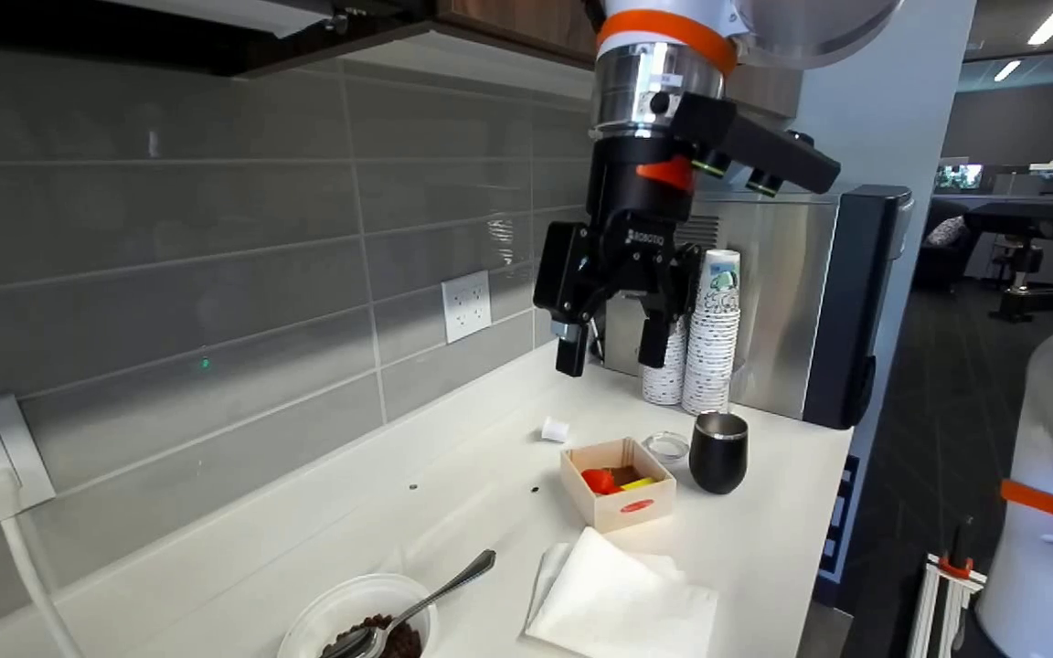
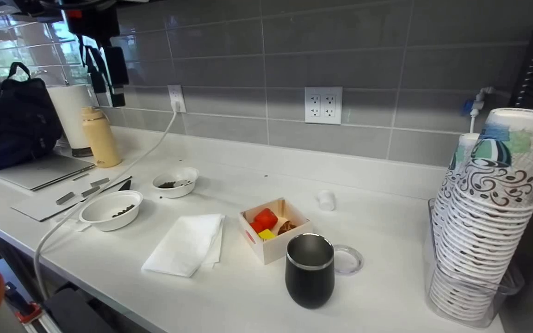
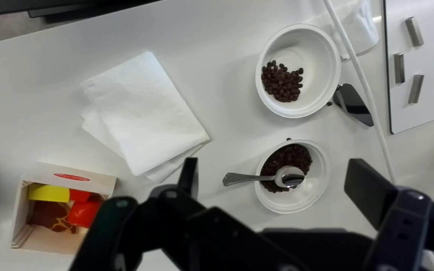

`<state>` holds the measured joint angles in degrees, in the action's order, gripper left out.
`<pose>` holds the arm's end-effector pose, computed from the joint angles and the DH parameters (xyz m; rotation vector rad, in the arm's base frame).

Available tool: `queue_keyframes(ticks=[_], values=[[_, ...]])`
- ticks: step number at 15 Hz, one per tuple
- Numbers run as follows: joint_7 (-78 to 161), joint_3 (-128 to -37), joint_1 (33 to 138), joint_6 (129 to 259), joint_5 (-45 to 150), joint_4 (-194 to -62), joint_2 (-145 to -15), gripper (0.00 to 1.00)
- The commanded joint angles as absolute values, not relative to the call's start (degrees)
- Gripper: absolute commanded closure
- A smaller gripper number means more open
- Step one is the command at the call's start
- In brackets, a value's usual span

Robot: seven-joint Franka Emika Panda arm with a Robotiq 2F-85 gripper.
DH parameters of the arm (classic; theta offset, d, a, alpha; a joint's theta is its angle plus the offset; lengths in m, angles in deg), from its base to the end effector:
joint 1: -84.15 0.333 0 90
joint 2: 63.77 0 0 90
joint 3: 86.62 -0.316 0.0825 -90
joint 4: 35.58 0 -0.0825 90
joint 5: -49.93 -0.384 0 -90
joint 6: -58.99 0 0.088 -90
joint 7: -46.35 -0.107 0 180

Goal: Open the cabinet door

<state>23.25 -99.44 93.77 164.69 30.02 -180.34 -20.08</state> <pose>0.2974 0.1617 0.5202 -2.9355 0.2196 -0.0037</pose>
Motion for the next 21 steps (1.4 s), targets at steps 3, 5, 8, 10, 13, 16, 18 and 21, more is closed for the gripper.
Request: queue_keyframes(ticks=[3, 5, 8, 10, 13, 16, 18, 21], values=[[24.47, -99.13, 90.31, 155.86, 37.77, -178.23, -14.43, 0.00], [24.44, -99.07, 88.74, 154.69, 41.04, -177.25, -12.24, 0.00], [24.81, -98.41, 86.05, 154.49, 45.95, -174.80, -9.58, 0.00], [24.66, -98.15, 84.10, 156.29, 48.51, -173.31, -8.29, 0.00], [23.83, -97.88, 81.06, 159.66, 51.89, -171.80, -6.66, 0.00], [24.33, -96.74, 78.93, 163.44, 54.29, -171.02, -5.29, 0.00], [24.62, -95.50, 77.18, 166.16, 56.21, -170.54, -4.58, 0.00], [26.01, -93.15, 75.04, 169.33, 58.99, -169.14, -4.40, 0.00]])
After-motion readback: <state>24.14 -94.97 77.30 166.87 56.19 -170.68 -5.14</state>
